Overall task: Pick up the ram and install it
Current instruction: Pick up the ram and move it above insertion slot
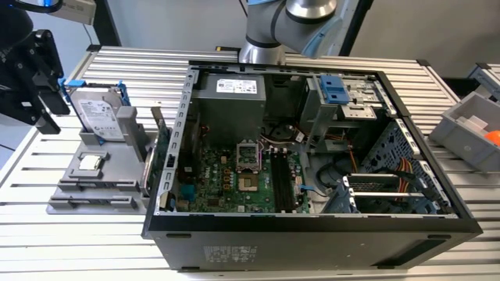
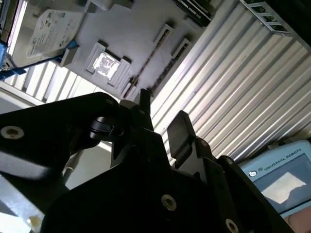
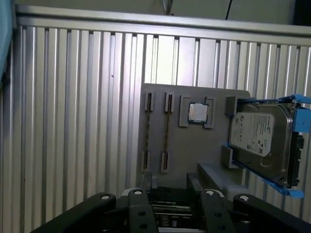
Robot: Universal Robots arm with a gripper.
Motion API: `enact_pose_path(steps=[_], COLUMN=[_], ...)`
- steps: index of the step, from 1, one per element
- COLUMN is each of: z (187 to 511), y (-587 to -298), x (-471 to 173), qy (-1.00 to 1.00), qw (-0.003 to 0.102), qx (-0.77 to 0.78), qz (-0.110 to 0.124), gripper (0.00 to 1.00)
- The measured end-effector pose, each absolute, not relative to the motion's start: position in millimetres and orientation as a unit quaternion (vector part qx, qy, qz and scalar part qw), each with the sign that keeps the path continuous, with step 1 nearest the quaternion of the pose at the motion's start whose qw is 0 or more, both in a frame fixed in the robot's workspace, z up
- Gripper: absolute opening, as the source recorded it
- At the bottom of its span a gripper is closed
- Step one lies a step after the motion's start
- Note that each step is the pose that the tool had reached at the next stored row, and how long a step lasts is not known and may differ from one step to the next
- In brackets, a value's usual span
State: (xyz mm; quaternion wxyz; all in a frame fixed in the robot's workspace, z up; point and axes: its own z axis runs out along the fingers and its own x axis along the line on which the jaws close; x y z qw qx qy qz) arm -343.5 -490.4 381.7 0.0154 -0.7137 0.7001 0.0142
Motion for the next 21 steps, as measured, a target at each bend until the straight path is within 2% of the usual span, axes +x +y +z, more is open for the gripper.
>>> enact_pose_path(steps=[21], z=[372.5], y=[-490.6], x=[-343.6], qy=[0.713], qw=[0.016], qx=[-0.701], qz=[0.014], gripper=[1.00])
